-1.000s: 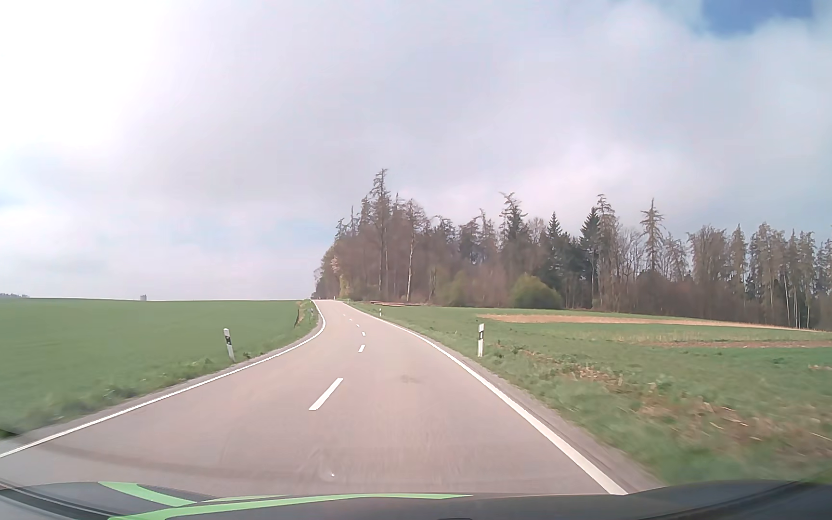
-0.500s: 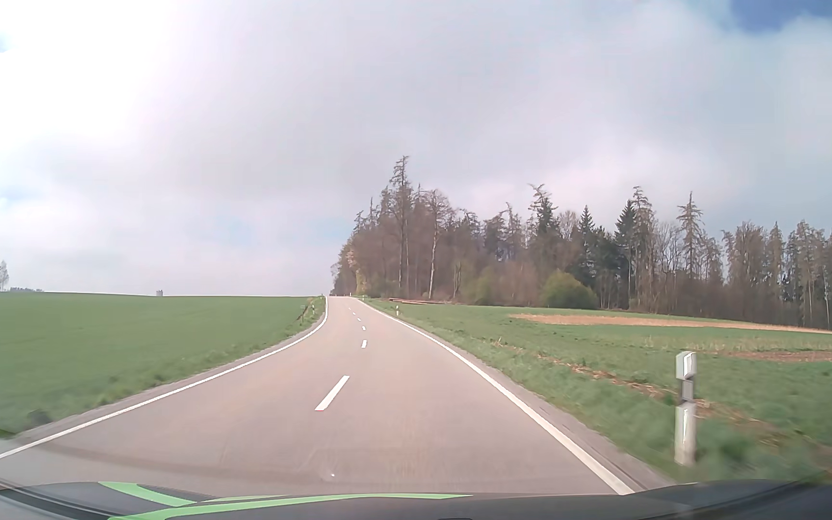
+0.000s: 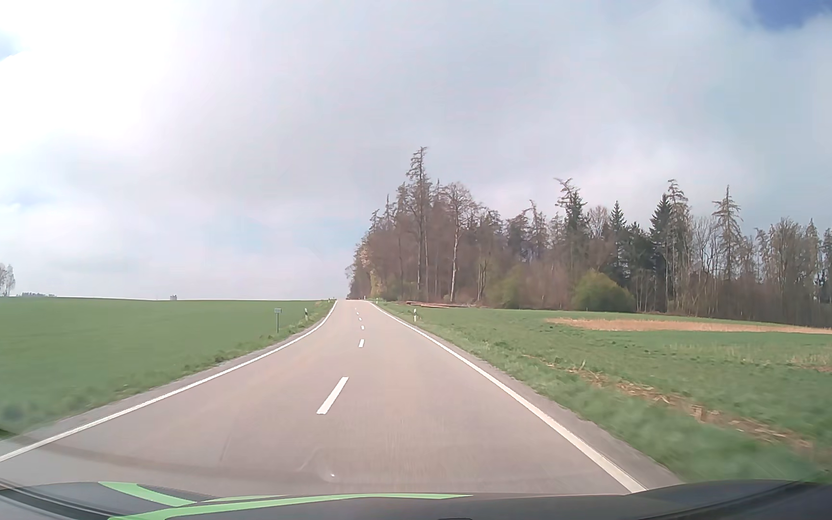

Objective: Follow the waypoints while adhering to traffic rules and regulations

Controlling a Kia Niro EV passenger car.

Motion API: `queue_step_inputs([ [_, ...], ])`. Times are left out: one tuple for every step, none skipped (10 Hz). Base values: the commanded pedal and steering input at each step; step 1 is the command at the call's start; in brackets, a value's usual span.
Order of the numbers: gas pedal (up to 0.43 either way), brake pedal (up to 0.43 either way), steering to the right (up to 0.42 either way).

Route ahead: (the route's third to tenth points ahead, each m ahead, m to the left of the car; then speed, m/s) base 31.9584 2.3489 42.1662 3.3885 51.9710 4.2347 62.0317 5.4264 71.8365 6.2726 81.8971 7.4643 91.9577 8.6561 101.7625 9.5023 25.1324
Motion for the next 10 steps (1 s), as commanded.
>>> queue_step_inputs([
  [0.339,0.0,-0.018],
  [0.339,0.0,-0.018],
  [0.339,0.0,-0.018],
  [0.339,0.0,-0.018],
  [0.339,0.0,-0.019],
  [0.339,0.0,-0.018],
  [0.35,0.0,-0.018],
  [0.358,0.0,-0.018],
  [0.37,0.0,-0.018],
  [0.37,0.0,-0.018],
])
